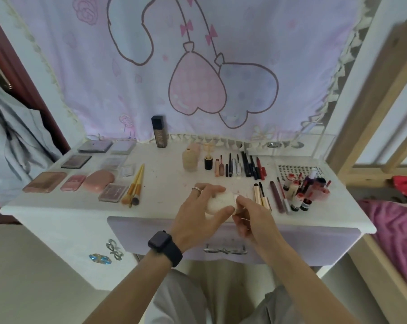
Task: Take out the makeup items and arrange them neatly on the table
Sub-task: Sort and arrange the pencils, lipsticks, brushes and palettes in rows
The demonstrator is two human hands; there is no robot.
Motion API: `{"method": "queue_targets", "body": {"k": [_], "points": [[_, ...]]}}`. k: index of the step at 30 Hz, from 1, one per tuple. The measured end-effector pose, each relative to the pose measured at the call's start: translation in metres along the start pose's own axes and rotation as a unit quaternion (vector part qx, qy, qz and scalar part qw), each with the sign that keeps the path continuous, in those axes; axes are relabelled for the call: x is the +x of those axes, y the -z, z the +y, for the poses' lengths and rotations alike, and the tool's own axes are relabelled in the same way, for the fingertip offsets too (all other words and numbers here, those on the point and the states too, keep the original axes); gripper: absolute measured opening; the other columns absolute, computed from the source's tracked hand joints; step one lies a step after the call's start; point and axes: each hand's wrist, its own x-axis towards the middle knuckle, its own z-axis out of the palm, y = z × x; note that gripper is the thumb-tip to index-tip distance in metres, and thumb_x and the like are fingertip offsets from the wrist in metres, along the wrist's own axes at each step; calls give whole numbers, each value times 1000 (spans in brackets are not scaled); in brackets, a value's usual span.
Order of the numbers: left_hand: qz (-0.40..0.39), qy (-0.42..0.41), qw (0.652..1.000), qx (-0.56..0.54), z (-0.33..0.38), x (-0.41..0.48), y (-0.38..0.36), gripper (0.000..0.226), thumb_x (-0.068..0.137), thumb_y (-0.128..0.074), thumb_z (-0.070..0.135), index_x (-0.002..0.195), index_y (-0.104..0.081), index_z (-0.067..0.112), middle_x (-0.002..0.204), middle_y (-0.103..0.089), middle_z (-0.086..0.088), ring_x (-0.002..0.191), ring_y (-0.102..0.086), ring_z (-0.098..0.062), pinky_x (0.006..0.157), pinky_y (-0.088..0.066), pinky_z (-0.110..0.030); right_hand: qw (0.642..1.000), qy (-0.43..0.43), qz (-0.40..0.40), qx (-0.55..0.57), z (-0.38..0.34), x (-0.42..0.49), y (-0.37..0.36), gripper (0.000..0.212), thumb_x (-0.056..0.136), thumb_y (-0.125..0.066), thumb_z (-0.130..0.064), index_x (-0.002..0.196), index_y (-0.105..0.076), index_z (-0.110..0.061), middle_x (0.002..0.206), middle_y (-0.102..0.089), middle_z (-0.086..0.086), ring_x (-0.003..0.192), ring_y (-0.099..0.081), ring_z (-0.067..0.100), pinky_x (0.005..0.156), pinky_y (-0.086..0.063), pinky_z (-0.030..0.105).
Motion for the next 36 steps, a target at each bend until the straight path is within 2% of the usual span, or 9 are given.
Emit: {"method": "queue_targets", "body": {"k": [3,6,11,15,19,24,28,31,36], "points": [[15,-17,994,109,-4,-4,-10,50,89,-58,58,125,-58,24,121,-46,7,94,-54,-11,78,-51,-22,999,-9,0,-51,3,-2,-2,37,94,-49,-47,70,-52,-18,53,-48,0,41,-37,12,39,-31,22],[99,2,993,61,1,-2,-17,46,85,-49,60,103,-67,21,95,-53,13,76,-52,-3,66,-37,-7,991,20,19,-129,2,-4,-8,45,83,-44,-67,69,-48,-24,55,-44,-4,46,-38,11,45,-33,25],[209,9,977,40,8,6,-21,34,82,-45,52,66,-55,24,58,-47,15,55,-47,-5,52,-31,-13,953,120,81,-267,6,-7,-11,52,87,-27,-65,64,-41,-21,53,-40,-8,49,-35,7,54,-33,32],[212,90,969,-92,13,7,-21,54,83,-41,62,51,-47,19,45,-44,9,46,-42,-7,48,-35,-19,939,198,73,-270,2,-10,-17,40,91,-31,-56,74,-45,-23,56,-52,-12,46,-42,6,47,-37,28],[145,198,945,-218,10,11,-9,58,94,-46,59,54,-56,17,45,-55,2,39,-51,-10,39,-39,-21,911,245,-35,-331,-11,-8,-7,24,102,-36,-55,102,-48,-35,63,-59,-2,47,-47,4,47,-41,22],[120,219,950,-187,-1,11,3,60,99,-43,52,57,-56,11,43,-55,0,37,-51,-11,39,-39,-18,929,159,-143,-303,-32,-3,11,19,99,-58,-44,117,-59,-51,81,-68,-13,50,-56,4,51,-45,15],[116,209,955,-175,-2,11,3,60,98,-44,52,57,-57,11,45,-56,0,39,-53,-10,40,-41,-16,944,102,-168,-265,-45,-2,6,20,93,-58,-59,109,-63,-49,94,-71,-12,61,-71,21,54,-55,27],[109,207,957,-171,-1,13,4,60,99,-44,51,57,-58,10,46,-56,0,39,-54,-10,40,-41,-16,940,113,-145,-288,-51,3,6,16,97,-63,-44,112,-58,-43,99,-71,-3,65,-73,19,57,-59,29],[113,204,957,-174,0,15,11,60,100,-44,47,50,-53,14,41,-53,3,36,-50,-7,39,-38,-15,911,144,-161,-352,-59,6,9,32,93,-70,-17,118,-66,-37,107,-68,-20,80,-72,11,70,-62,28]]}}
